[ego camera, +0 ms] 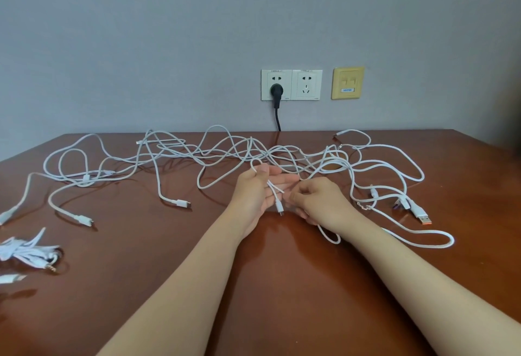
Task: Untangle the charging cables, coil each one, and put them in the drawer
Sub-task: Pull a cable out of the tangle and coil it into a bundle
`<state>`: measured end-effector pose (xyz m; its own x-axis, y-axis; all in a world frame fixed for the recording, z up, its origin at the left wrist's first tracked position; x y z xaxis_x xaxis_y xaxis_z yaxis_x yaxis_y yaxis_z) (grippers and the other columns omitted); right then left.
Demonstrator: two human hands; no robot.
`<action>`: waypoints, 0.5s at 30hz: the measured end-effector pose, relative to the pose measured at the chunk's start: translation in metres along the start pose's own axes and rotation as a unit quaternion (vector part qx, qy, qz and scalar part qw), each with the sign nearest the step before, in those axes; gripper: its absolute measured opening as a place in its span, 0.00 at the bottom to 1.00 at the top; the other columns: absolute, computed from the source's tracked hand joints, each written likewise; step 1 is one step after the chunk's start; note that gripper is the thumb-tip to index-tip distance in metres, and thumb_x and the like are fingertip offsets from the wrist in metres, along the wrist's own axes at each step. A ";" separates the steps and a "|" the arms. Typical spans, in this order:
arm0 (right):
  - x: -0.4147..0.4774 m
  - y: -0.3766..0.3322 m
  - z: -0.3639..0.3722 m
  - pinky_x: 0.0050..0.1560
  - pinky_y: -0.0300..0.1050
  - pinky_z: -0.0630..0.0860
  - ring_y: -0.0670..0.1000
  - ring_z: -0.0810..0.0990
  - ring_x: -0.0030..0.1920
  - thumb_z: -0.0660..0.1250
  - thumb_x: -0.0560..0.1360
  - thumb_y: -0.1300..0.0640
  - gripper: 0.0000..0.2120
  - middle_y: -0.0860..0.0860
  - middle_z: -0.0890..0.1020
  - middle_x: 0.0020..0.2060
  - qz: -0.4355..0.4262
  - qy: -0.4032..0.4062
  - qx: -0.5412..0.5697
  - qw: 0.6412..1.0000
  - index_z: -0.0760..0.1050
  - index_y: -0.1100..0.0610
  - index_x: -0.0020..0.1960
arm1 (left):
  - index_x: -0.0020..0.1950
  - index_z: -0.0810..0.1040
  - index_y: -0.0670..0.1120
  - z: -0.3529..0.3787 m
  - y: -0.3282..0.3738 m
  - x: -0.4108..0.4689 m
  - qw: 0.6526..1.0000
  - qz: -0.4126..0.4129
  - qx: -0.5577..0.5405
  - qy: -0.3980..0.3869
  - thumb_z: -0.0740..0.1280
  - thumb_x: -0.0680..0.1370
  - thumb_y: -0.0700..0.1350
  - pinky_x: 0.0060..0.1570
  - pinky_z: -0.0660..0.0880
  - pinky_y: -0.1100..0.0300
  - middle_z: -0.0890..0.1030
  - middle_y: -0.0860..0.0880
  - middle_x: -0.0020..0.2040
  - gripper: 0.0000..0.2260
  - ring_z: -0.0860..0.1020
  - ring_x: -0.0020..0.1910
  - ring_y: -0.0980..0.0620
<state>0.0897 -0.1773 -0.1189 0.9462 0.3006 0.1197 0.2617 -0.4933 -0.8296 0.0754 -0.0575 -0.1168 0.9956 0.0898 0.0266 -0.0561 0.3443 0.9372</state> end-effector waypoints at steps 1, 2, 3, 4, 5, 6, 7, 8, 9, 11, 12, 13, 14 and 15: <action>0.001 0.001 0.002 0.27 0.38 0.66 0.42 0.65 0.17 0.63 0.75 0.62 0.16 0.46 0.71 0.16 0.001 -0.002 -0.013 1.000 0.73 0.55 0.29 | 0.44 0.70 0.42 0.002 -0.001 0.000 1.000 0.000 0.001 -0.009 0.49 0.84 0.44 0.39 0.80 0.60 0.84 0.47 0.33 0.15 0.83 0.35 0.54; 0.001 0.001 0.003 0.29 0.41 0.65 0.41 0.66 0.17 0.63 0.74 0.61 0.17 0.45 0.71 0.16 0.001 -0.006 -0.033 0.999 0.73 0.52 0.28 | 0.43 0.70 0.42 0.003 -0.002 0.000 1.000 -0.001 0.013 -0.014 0.49 0.84 0.44 0.36 0.79 0.60 0.84 0.48 0.33 0.15 0.83 0.34 0.54; 0.001 0.001 0.005 0.32 0.42 0.65 0.41 0.67 0.18 0.63 0.74 0.59 0.17 0.44 0.72 0.16 -0.001 -0.013 -0.051 0.999 0.73 0.52 0.27 | 0.43 0.70 0.42 0.004 -0.002 -0.001 0.999 0.000 0.032 -0.014 0.49 0.84 0.44 0.32 0.77 0.60 0.84 0.49 0.32 0.15 0.82 0.32 0.54; 0.001 0.000 0.007 0.33 0.42 0.64 0.41 0.67 0.18 0.64 0.74 0.58 0.16 0.43 0.72 0.16 -0.005 -0.019 -0.062 0.998 0.74 0.51 0.27 | 0.42 0.70 0.43 0.005 -0.003 -0.001 0.999 0.004 0.046 -0.009 0.49 0.84 0.44 0.28 0.74 0.62 0.83 0.49 0.31 0.15 0.81 0.29 0.54; 0.000 -0.002 0.009 0.34 0.42 0.64 0.41 0.68 0.19 0.64 0.74 0.57 0.16 0.43 0.72 0.16 -0.010 -0.026 -0.061 0.998 0.74 0.51 0.28 | 0.42 0.70 0.43 0.005 -0.003 -0.001 0.999 0.009 0.051 0.001 0.49 0.84 0.44 0.25 0.71 0.65 0.82 0.50 0.29 0.15 0.79 0.26 0.54; -0.001 -0.004 0.009 0.34 0.42 0.64 0.41 0.68 0.19 0.64 0.75 0.56 0.16 0.43 0.72 0.16 -0.015 -0.032 -0.051 0.998 0.75 0.51 0.28 | 0.41 0.69 0.43 0.005 -0.003 0.000 0.999 0.014 0.047 0.016 0.49 0.84 0.44 0.23 0.69 0.66 0.80 0.51 0.26 0.15 0.79 0.25 0.55; -0.002 -0.006 0.009 0.34 0.42 0.65 0.41 0.67 0.19 0.63 0.75 0.57 0.15 0.43 0.71 0.17 -0.022 -0.040 -0.039 0.998 0.75 0.52 0.29 | 0.41 0.69 0.44 0.004 -0.003 0.002 0.999 0.018 0.034 0.035 0.49 0.84 0.43 0.22 0.68 0.67 0.77 0.52 0.23 0.15 0.78 0.24 0.57; -0.004 -0.010 0.008 0.33 0.42 0.66 0.42 0.67 0.19 0.63 0.75 0.58 0.13 0.44 0.71 0.18 -0.030 -0.054 -0.032 0.998 0.76 0.52 0.31 | 0.41 0.69 0.44 0.002 -0.003 0.003 0.998 0.020 0.015 0.056 0.49 0.84 0.43 0.22 0.67 0.68 0.73 0.53 0.20 0.15 0.76 0.23 0.58; -0.006 -0.013 0.007 0.32 0.40 0.68 0.42 0.68 0.20 0.64 0.74 0.59 0.10 0.45 0.72 0.20 -0.037 -0.072 -0.037 0.996 0.77 0.54 0.34 | 0.40 0.68 0.43 0.000 -0.002 0.006 0.997 0.021 -0.009 0.075 0.49 0.84 0.41 0.21 0.66 0.69 0.69 0.53 0.19 0.15 0.72 0.20 0.59; -0.010 -0.019 0.006 0.34 0.39 0.72 0.44 0.72 0.22 0.66 0.71 0.60 0.04 0.46 0.75 0.26 -0.049 -0.104 -0.091 0.989 0.78 0.54 0.39 | 0.38 0.67 0.42 -0.003 -0.001 0.009 0.994 0.021 -0.048 0.098 0.49 0.83 0.38 0.19 0.62 0.69 0.63 0.53 0.18 0.15 0.62 0.16 0.59; -0.012 -0.021 0.004 0.35 0.40 0.73 0.45 0.73 0.24 0.66 0.69 0.62 0.04 0.46 0.76 0.28 -0.053 -0.112 -0.116 0.986 0.79 0.54 0.41 | 0.38 0.66 0.42 -0.004 -0.001 0.010 0.993 0.020 -0.053 0.101 0.48 0.83 0.37 0.18 0.61 0.68 0.62 0.54 0.18 0.15 0.59 0.16 0.59; -0.013 -0.022 0.002 0.36 0.41 0.74 0.45 0.74 0.25 0.66 0.69 0.63 0.06 0.46 0.76 0.28 -0.054 -0.116 -0.125 0.984 0.79 0.55 0.42 | 0.38 0.66 0.42 -0.005 -0.001 0.010 0.994 0.017 -0.043 0.100 0.48 0.83 0.36 0.18 0.60 0.68 0.62 0.53 0.19 0.15 0.58 0.16 0.60; -0.013 -0.022 0.000 0.36 0.42 0.74 0.45 0.74 0.25 0.66 0.69 0.64 0.06 0.47 0.76 0.28 -0.051 -0.121 -0.123 0.984 0.80 0.55 0.43 | 0.38 0.66 0.42 -0.005 -0.001 0.010 0.995 0.013 -0.020 0.097 0.48 0.83 0.36 0.18 0.58 0.68 0.62 0.53 0.20 0.15 0.57 0.17 0.59; -0.014 -0.022 -0.002 0.36 0.42 0.75 0.44 0.74 0.25 0.66 0.69 0.64 0.07 0.48 0.76 0.29 -0.048 -0.126 -0.123 0.983 0.80 0.55 0.42 | 0.38 0.67 0.42 -0.005 -0.001 0.009 0.996 0.007 0.007 0.093 0.48 0.83 0.36 0.18 0.57 0.68 0.62 0.52 0.22 0.15 0.57 0.17 0.59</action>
<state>0.0712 -0.1726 -0.1010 0.8455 0.5333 0.0268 0.4158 -0.6261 -0.6596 0.0841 -0.0528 -0.1193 0.9636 0.2663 -0.0234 -0.0679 0.3287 0.9420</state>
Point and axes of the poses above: each hand's wrist, its own x-axis towards the middle knuckle, its own z-axis out of the palm, y = z × x, the point moved 2 cm from there along x, towards the middle knuckle
